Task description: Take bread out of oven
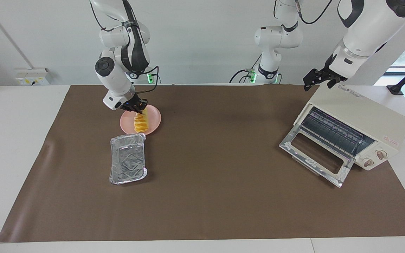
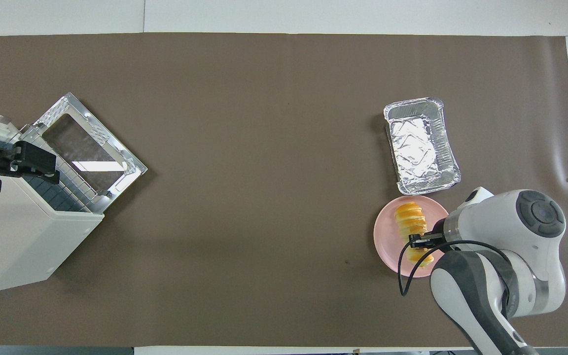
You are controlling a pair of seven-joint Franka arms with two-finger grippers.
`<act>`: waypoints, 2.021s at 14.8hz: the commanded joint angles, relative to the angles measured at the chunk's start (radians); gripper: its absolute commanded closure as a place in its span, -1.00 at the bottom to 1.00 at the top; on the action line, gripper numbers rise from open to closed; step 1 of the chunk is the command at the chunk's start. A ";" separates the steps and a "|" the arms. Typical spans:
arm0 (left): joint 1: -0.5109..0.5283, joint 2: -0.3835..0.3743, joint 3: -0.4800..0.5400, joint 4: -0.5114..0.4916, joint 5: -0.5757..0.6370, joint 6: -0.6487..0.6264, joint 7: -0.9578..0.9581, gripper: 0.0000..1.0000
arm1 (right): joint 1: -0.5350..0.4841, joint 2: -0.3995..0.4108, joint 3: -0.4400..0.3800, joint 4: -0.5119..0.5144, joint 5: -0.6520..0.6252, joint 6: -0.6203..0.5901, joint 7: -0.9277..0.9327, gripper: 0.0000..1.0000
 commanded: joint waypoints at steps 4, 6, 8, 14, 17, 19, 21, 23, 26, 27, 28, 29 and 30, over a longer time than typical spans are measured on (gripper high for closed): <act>0.005 -0.018 0.003 -0.010 -0.016 -0.006 0.007 -1.00 | -0.057 0.102 -0.003 0.245 -0.013 -0.168 -0.024 -1.00; 0.005 -0.018 0.003 -0.010 -0.016 -0.006 0.007 -1.00 | -0.096 0.167 -0.003 0.446 -0.046 -0.340 -0.022 -1.00; 0.005 -0.018 0.003 -0.009 -0.016 -0.006 0.007 -1.00 | -0.120 0.201 -0.005 0.591 -0.091 -0.425 -0.024 -1.00; 0.005 -0.018 0.003 -0.010 -0.016 -0.008 0.007 -1.00 | -0.171 0.201 -0.008 0.804 -0.164 -0.454 -0.024 -1.00; 0.005 -0.017 0.003 -0.010 -0.016 -0.006 0.007 -1.00 | -0.169 0.190 -0.008 0.864 -0.168 -0.534 -0.018 -1.00; 0.005 -0.018 0.003 -0.009 -0.016 -0.006 0.007 -1.00 | -0.166 0.169 -0.009 0.866 -0.166 -0.556 -0.016 -1.00; 0.005 -0.018 0.003 -0.009 -0.016 -0.006 0.007 -1.00 | -0.171 0.179 -0.009 0.905 -0.166 -0.569 -0.018 -1.00; 0.005 -0.018 0.003 -0.009 -0.016 -0.006 0.007 -1.00 | -0.173 0.181 -0.009 0.915 -0.168 -0.626 -0.018 -1.00; 0.005 -0.018 0.003 -0.010 -0.016 -0.006 0.007 -1.00 | -0.169 0.175 -0.011 0.903 -0.171 -0.649 -0.015 -1.00; 0.005 -0.018 0.003 -0.010 -0.016 -0.006 0.007 -1.00 | -0.172 0.173 -0.011 0.903 -0.171 -0.655 -0.015 -1.00; 0.005 -0.018 0.003 -0.010 -0.016 -0.006 0.007 -1.00 | -0.179 0.175 -0.011 0.906 -0.171 -0.663 -0.016 -1.00; 0.005 -0.017 0.003 -0.010 -0.016 -0.006 0.007 -1.00 | -0.183 0.176 -0.011 0.909 -0.171 -0.672 -0.016 -1.00; 0.005 -0.018 0.003 -0.010 -0.016 -0.006 0.007 -1.00 | -0.185 0.176 -0.011 0.909 -0.171 -0.674 -0.016 -1.00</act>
